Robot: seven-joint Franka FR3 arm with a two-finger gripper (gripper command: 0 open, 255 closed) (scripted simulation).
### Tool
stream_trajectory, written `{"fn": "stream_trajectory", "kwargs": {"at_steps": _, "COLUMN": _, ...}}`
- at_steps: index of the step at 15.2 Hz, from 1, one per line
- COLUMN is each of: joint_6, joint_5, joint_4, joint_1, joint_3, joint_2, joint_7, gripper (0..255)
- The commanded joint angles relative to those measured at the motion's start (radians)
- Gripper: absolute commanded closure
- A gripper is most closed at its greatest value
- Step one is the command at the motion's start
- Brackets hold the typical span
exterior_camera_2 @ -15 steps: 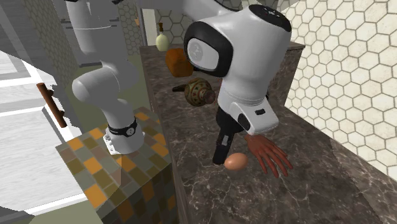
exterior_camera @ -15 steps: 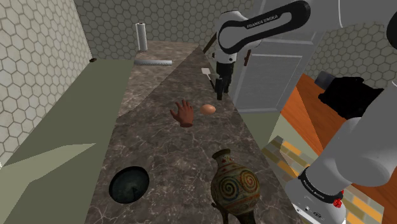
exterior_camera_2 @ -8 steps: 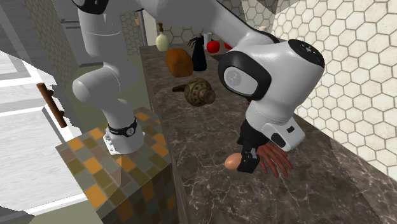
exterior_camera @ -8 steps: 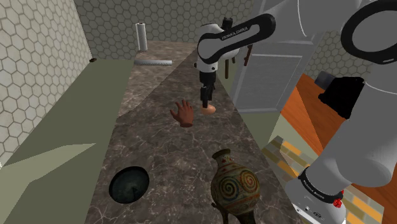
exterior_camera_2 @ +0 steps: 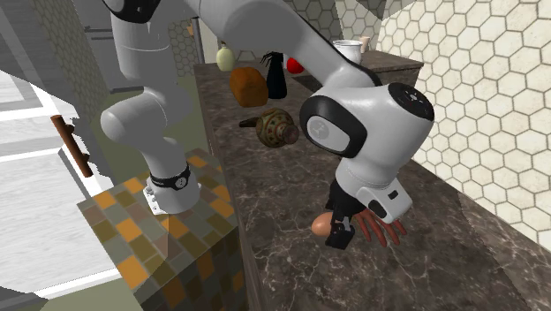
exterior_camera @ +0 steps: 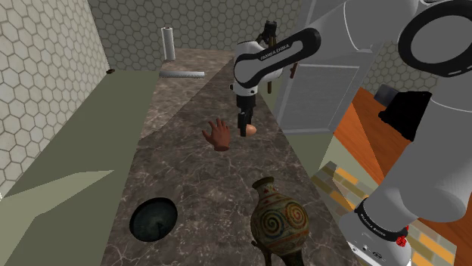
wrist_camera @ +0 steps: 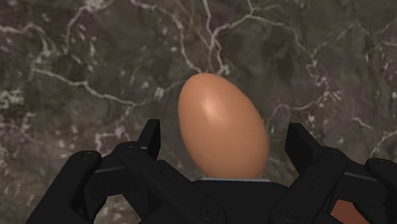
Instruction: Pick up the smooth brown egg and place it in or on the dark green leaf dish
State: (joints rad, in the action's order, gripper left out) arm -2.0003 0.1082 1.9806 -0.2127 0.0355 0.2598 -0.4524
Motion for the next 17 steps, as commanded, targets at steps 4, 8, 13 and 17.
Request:
{"fn": "stream_trajectory", "kwargs": {"at_steps": 4, "joint_6": -0.006, "joint_5": 0.0, "joint_4": 0.003, "joint_1": 0.0, "joint_3": 0.0, "joint_2": 0.002, "joint_7": 0.0, "gripper": 0}}
{"fn": "stream_trajectory", "kwargs": {"at_steps": 8, "joint_6": -0.006, "joint_5": 0.0, "joint_4": 0.003, "joint_1": 0.0, "joint_3": 0.0, "joint_2": 0.002, "joint_7": 0.0, "gripper": 255}}
{"fn": "stream_trajectory", "kwargs": {"at_steps": 13, "joint_6": -0.006, "joint_5": 0.0, "joint_4": 0.003, "joint_1": 0.0, "joint_3": 0.0, "joint_2": 0.002, "joint_7": 0.0, "gripper": 255}}
{"fn": "stream_trajectory", "kwargs": {"at_steps": 17, "joint_6": 0.005, "joint_5": 0.0, "joint_4": -0.001, "joint_1": 0.0, "joint_3": 0.0, "joint_2": -0.005, "joint_7": 0.001, "gripper": 255}}
